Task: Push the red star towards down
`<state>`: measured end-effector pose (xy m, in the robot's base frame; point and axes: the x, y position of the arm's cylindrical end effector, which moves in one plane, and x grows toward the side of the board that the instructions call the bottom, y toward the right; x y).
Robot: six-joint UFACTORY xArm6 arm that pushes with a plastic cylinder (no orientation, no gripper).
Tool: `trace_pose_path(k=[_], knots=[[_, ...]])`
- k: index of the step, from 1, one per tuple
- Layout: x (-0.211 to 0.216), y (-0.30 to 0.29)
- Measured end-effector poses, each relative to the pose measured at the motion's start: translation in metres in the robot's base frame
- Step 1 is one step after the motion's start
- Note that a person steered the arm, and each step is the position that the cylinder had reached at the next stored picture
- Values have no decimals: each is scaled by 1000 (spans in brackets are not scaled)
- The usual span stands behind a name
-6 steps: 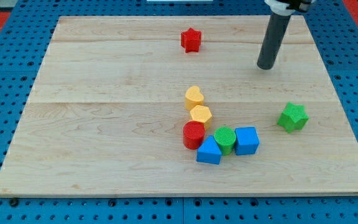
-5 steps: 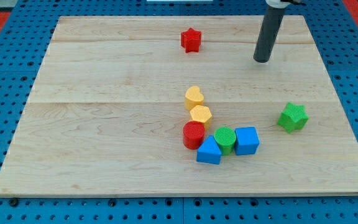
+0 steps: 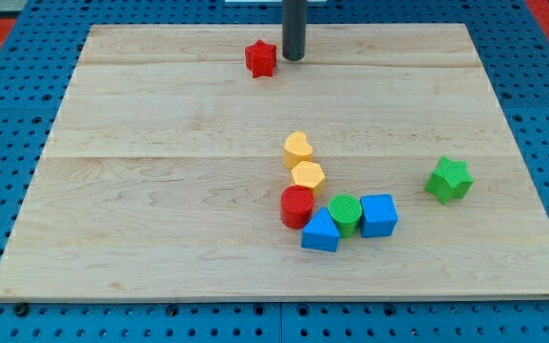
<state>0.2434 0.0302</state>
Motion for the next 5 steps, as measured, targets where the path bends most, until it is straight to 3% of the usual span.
trace_pose_path(k=[1,2,5], knots=[[4,-45],[42,-86],[169,-108]])
